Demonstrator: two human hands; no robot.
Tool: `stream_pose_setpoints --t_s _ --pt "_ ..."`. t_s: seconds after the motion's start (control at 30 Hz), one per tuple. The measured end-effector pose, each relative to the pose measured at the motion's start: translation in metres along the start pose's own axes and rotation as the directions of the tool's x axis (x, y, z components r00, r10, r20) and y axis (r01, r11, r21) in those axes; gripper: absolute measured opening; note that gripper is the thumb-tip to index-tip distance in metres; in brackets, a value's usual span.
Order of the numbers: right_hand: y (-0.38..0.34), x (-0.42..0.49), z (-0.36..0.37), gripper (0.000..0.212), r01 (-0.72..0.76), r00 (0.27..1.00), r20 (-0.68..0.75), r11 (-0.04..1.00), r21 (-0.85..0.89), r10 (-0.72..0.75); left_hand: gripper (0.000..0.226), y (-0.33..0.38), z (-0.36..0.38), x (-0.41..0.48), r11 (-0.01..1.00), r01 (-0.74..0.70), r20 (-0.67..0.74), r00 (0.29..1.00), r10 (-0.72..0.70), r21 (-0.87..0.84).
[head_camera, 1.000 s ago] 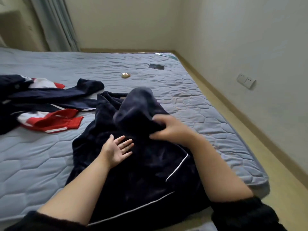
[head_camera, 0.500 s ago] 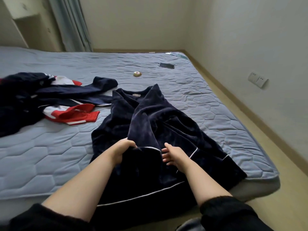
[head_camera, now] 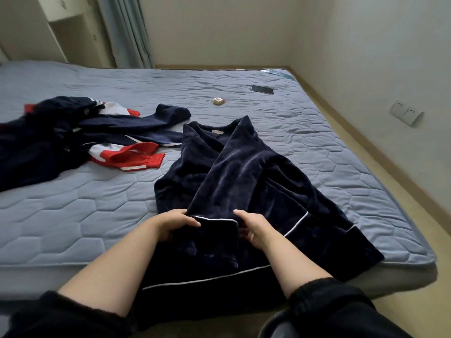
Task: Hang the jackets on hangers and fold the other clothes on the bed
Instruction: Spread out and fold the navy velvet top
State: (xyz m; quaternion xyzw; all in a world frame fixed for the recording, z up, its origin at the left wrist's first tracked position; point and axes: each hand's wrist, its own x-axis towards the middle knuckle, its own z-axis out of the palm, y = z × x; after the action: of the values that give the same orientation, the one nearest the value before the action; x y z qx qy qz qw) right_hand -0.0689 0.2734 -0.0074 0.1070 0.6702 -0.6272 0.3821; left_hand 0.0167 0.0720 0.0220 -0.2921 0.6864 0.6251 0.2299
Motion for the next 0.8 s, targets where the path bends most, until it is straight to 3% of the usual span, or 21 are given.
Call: stream_pose_setpoints --t_s 0.13,0.17,0.23,0.3,0.33,0.43,0.47,0.53,0.6,0.7,0.8 --pt "0.000 0.003 0.001 0.011 -0.006 1.000 -0.002 0.979 0.206 0.007 0.038 0.003 -0.005 0.000 0.995 -0.066 0.067 0.995 0.070 -0.070" --pt "-0.001 0.006 0.000 0.015 0.029 0.998 -0.059 0.982 0.186 -0.018 0.045 0.000 -0.005 0.003 0.994 -0.099 0.018 0.995 0.100 -0.046" --pt "0.004 0.017 -0.003 0.044 0.064 0.979 -0.194 0.998 0.006 -0.061 0.053 -0.007 -0.004 0.007 0.990 -0.113 -0.134 0.983 0.124 0.084" --pt "0.009 0.016 0.000 0.053 -0.013 0.989 -0.151 0.999 -0.034 0.008 0.061 -0.014 0.000 0.009 0.982 -0.076 -0.214 0.970 0.112 0.172" --pt "0.009 0.009 0.002 0.046 -0.078 0.994 -0.074 0.997 -0.026 0.076 0.071 -0.016 0.001 0.010 0.985 -0.051 -0.197 0.977 0.083 0.163" --pt "0.009 -0.002 0.003 0.024 -0.182 0.975 0.129 0.983 -0.018 0.183 0.067 -0.013 0.005 0.003 0.981 -0.054 -0.116 0.990 0.077 0.187" --pt "0.010 -0.002 0.002 0.018 -0.161 0.979 0.124 0.987 -0.003 0.160 0.077 -0.014 0.004 0.003 0.972 -0.070 -0.118 0.988 0.099 0.226" --pt "0.012 -0.002 0.006 0.011 -0.051 0.999 -0.020 0.999 -0.020 0.050 0.090 -0.015 0.001 0.004 0.950 -0.133 -0.168 0.968 0.186 0.284" --pt "0.016 -0.001 0.010 0.015 0.002 0.999 -0.053 0.998 -0.070 -0.005 0.082 -0.016 0.000 0.002 0.939 -0.144 -0.235 0.946 0.224 0.312" --pt "0.023 -0.006 0.014 0.033 -0.088 0.989 0.113 0.991 -0.103 0.100 0.058 -0.017 0.001 0.001 0.863 -0.115 -0.253 0.930 0.268 0.492" --pt "0.022 -0.005 0.012 0.038 -0.138 0.980 0.147 0.990 0.026 0.132 0.051 -0.018 -0.001 -0.004 0.798 -0.101 -0.235 0.927 0.293 0.594"
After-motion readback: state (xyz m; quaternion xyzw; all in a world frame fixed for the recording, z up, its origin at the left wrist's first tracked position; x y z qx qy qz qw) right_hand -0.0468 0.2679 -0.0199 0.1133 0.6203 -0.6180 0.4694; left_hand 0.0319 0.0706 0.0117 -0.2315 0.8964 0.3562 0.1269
